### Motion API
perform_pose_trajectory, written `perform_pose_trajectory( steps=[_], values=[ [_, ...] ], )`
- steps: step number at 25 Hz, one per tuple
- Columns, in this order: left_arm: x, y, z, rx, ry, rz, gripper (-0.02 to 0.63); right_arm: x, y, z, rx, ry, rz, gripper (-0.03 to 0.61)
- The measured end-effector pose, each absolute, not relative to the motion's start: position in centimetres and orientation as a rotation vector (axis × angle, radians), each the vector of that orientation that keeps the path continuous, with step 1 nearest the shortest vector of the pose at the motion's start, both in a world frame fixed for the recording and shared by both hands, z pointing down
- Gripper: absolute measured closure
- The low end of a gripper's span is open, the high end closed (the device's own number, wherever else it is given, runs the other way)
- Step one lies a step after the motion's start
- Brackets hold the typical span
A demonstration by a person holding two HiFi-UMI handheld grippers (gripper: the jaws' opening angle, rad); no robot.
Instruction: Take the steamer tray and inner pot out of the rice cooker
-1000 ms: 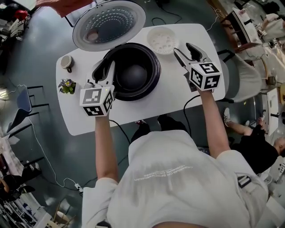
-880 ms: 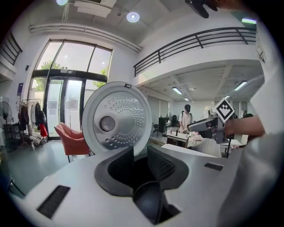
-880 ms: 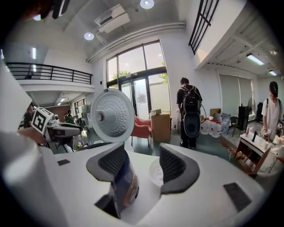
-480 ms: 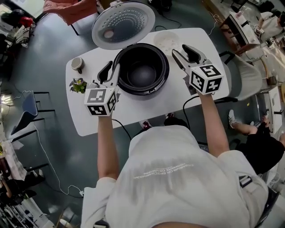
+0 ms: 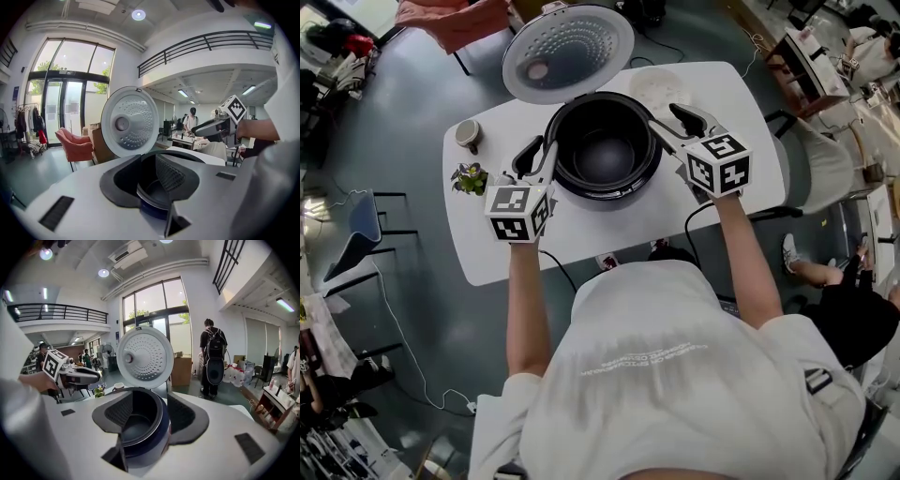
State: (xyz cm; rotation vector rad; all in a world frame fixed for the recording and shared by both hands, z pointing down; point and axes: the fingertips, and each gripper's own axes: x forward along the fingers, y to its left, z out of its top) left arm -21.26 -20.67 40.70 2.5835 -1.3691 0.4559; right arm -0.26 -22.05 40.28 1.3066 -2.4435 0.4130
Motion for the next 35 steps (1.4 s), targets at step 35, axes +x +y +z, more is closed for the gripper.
perform_pose_trajectory(
  steps=[35],
  values=[
    [-21.9,-20.2,49.7,2.161,-1.519,0.68,0.41,-2.8,-25.1,50.4,0.922,-2.331,0.651,0.337]
  ],
)
